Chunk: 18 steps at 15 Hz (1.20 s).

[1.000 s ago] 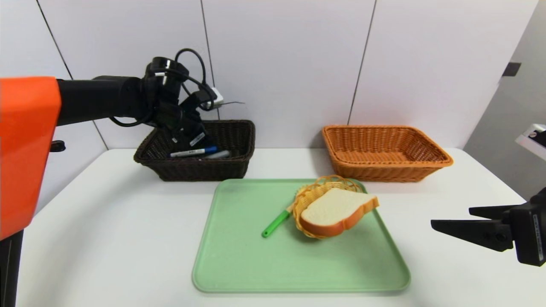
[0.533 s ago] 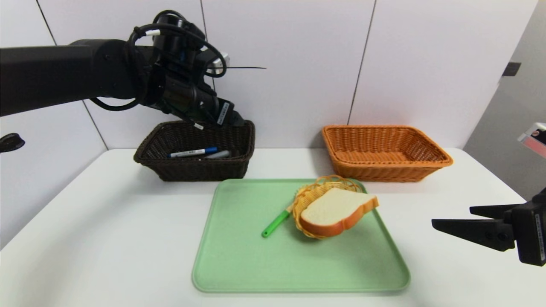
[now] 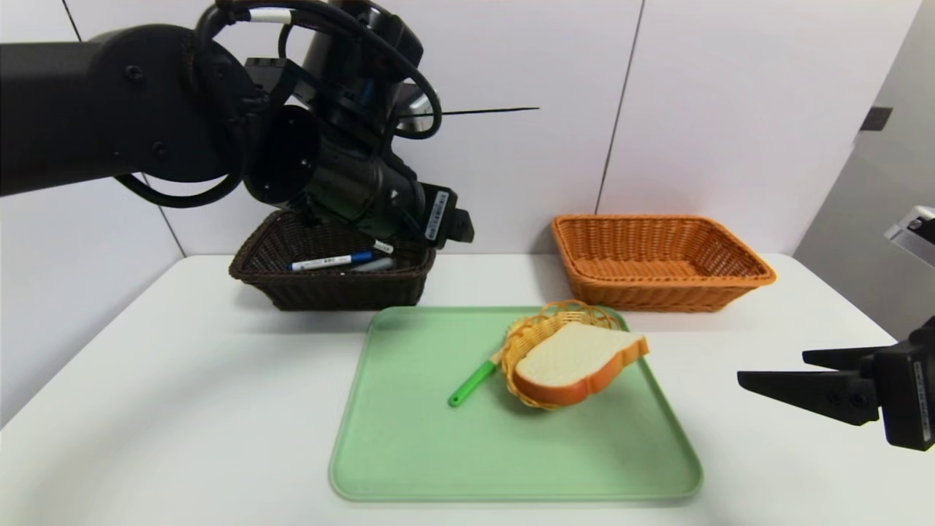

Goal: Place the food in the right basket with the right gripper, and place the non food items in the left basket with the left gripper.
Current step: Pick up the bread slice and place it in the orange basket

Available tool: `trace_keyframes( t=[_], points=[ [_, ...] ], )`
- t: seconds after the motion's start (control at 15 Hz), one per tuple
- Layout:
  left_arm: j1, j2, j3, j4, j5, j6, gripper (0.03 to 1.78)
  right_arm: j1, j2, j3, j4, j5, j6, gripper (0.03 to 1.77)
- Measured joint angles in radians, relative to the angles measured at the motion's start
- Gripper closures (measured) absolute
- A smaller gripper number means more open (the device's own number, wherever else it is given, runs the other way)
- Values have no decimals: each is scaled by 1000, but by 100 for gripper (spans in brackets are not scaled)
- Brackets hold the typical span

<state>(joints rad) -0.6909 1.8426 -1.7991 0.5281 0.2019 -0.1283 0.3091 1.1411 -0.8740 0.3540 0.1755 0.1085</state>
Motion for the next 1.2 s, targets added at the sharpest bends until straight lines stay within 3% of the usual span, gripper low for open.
trace_keyframes(
  t=[0.33,0.53,1.0,1.2],
  points=[
    [-97,-180,250,-5,0,-16,14,1,73,-60,-1,0,85,10],
    [-110,-280,380,-7,1,-8,14,7,139,-110,4,-1,195,10],
    [-113,-360,450,-10,1,30,12,31,312,-193,9,7,467,10],
    [-113,-363,459,-10,3,31,12,45,359,-201,11,85,547,10]
  ],
)
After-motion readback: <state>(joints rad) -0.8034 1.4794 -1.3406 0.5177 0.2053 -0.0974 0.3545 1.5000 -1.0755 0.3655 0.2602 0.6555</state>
